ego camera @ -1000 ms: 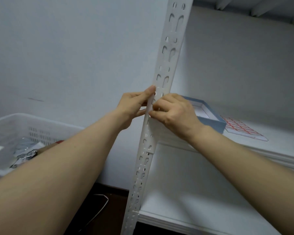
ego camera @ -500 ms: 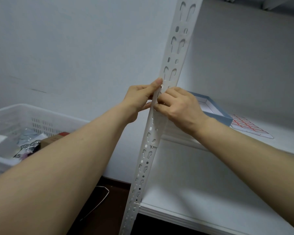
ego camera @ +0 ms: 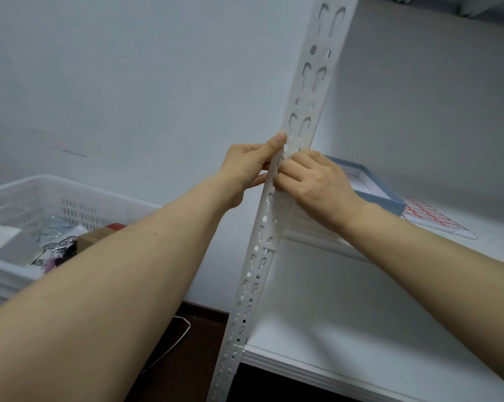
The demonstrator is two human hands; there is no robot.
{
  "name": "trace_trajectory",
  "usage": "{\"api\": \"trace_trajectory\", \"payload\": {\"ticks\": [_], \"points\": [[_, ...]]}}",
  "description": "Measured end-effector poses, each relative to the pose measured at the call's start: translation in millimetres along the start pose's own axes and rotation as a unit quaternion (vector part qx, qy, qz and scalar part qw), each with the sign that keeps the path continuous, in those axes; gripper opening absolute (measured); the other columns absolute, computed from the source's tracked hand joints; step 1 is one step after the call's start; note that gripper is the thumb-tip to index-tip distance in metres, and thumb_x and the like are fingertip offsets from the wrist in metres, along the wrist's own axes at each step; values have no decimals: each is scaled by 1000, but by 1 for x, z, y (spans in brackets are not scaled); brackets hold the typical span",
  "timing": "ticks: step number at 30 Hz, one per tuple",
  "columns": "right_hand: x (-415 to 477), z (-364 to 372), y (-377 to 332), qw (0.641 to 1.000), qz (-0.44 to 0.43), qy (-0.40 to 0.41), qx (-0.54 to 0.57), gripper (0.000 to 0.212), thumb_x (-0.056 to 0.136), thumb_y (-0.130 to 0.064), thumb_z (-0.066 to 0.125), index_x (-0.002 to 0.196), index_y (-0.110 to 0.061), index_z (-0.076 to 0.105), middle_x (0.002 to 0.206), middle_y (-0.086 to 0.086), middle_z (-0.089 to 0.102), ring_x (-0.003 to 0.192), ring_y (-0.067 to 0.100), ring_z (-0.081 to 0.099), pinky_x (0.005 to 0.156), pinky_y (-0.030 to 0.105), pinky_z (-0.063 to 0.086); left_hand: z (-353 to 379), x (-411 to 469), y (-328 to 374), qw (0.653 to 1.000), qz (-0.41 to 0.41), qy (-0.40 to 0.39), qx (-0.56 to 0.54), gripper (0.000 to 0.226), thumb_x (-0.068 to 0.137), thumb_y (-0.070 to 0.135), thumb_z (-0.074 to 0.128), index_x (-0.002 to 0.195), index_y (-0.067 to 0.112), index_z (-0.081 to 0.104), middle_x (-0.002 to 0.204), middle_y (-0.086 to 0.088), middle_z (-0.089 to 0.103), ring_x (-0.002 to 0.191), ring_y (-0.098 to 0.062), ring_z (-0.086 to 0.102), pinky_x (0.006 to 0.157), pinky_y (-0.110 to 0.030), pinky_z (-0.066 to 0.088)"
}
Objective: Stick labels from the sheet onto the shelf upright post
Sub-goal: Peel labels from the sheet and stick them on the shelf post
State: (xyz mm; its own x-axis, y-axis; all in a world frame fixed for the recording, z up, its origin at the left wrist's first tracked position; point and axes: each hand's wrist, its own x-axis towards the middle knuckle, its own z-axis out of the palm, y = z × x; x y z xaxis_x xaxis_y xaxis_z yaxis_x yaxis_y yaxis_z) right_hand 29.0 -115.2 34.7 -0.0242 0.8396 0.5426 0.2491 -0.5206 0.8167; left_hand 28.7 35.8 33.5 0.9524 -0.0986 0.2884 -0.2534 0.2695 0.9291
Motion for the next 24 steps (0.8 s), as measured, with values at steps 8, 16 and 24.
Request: {"api": "trace_trajectory", "payload": {"ticks": [8, 16, 24], "points": [[1, 0, 4, 997, 30, -15, 64, 13, 69, 0, 72, 68, -12, 69, 68, 3, 61, 62, 25, 57, 69, 28, 34, -2, 1, -1, 1000, -2, -6, 6, 29, 85, 41, 67, 80, 13, 71, 79, 0, 70, 70, -5, 67, 64, -19, 54], [7, -2, 3, 1000, -21, -2, 16, 26, 76, 6, 53, 62, -13, 64, 63, 3, 57, 59, 24, 55, 64, 29, 42, -1, 0, 1, 1000, -2, -6, 1, 28, 86, 39, 66, 80, 11, 70, 84, -4, 68, 71, -5, 66, 60, -15, 52], [2, 1, 1, 999, -1, -12, 43, 19, 77, 4, 63, 66, -12, 62, 68, 5, 58, 63, 25, 56, 71, 29, 37, -1, 0, 1, 1000, 0, -6, 9, 31, 86, 39, 66, 84, 9, 69, 83, -4, 68, 72, -7, 65, 59, -15, 51]]}}
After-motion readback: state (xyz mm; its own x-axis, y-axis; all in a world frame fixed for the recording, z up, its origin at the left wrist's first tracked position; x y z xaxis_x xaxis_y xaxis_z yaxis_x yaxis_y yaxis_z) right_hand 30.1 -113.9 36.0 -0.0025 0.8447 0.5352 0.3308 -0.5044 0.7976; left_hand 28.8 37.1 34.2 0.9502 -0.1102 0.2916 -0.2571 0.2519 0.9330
